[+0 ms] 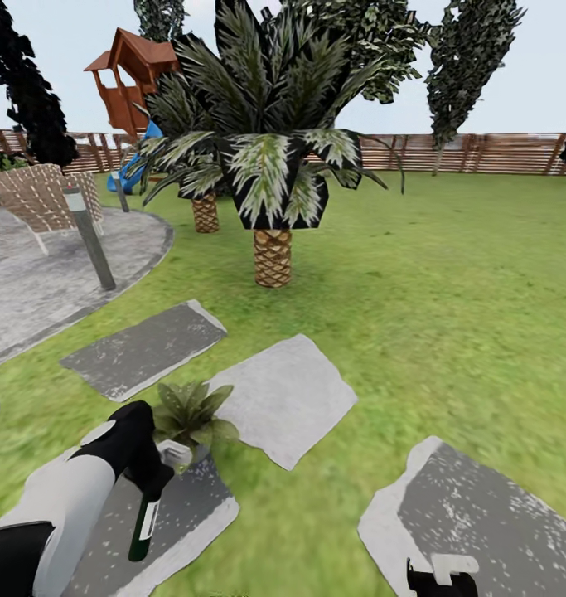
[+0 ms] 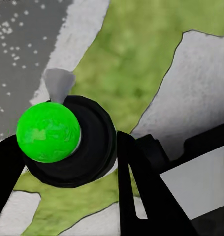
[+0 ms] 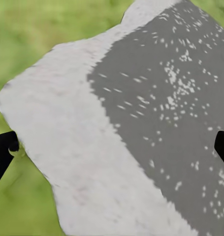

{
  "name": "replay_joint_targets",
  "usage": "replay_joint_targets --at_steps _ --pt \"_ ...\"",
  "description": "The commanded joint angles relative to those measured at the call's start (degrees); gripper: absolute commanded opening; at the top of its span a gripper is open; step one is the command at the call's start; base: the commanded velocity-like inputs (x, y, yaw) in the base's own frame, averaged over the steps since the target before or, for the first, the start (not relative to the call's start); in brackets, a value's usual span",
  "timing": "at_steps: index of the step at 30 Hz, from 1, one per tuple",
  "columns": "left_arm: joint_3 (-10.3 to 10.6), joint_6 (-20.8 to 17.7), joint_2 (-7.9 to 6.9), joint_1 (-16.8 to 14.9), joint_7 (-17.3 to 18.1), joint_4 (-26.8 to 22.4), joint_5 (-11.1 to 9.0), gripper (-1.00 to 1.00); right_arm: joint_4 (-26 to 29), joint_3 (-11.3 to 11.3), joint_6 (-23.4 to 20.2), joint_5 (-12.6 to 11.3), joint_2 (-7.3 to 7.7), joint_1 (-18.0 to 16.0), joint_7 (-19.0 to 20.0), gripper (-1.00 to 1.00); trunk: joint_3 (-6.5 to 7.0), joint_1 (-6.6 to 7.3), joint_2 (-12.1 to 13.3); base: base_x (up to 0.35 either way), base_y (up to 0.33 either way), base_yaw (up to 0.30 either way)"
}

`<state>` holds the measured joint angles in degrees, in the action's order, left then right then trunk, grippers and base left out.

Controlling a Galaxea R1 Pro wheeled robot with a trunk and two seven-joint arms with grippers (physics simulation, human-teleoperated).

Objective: Pick up the pesticide atomizer in the garden and spray insectifuge to fully cover both potted plants in the garden.

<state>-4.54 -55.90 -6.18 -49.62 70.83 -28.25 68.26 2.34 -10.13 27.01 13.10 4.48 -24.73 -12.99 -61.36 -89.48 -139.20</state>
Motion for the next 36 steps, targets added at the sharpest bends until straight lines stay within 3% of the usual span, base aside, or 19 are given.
replay_joint_targets --at_steps 1,5,9,11,22,36 --pt "-0.28 -0.46 0.09 -0.61 0.54 -0.06 0.55 -1.0 -0.06 -0.41 0.15 0.61 0.0 -0.02 -0.2 1.0 -0.05 0.01 -0.02 0.0 -0.073 0.278" --pt "-0.07 -0.54 0.0 -4.22 1.76 0.19 0.45 -1.0 -0.06 -0.41 0.15 0.61 -0.01 -0.03 -0.2 1.0 -0.05 0.01 -0.02 0.0 -0.026 0.278" --pt "0.38 -0.45 -0.38 -7.07 8.14 0.45 1.03 -1.0 -0.06 -0.41 0.15 0.61 0.0 -0.02 -0.2 1.0 -0.05 0.01 -0.02 0.0 -0.003 0.278" --pt "0.46 -0.44 -0.63 -8.06 9.62 0.82 1.24 -1.0 -0.01 -0.41 0.15 0.61 0.0 -0.04 -0.2 1.0 -0.05 0.01 -0.02 0.0 0.0 0.22" --pt "0.7 -0.2 -0.37 -7.97 11.25 1.1 1.7 -1.0 -0.06 -0.41 0.15 0.7 0.48 -0.02 -0.02 1.0 -0.05 0.01 -0.02 0.019 0.0 0.021" --pt "0.75 -0.26 -0.07 -7.86 11.26 1.09 1.7 -1.0 0.01 -0.41 0.15 0.7 0.04 -0.04 -0.18 1.0 -0.05 0.01 -0.02 0.284 -0.125 0.054"
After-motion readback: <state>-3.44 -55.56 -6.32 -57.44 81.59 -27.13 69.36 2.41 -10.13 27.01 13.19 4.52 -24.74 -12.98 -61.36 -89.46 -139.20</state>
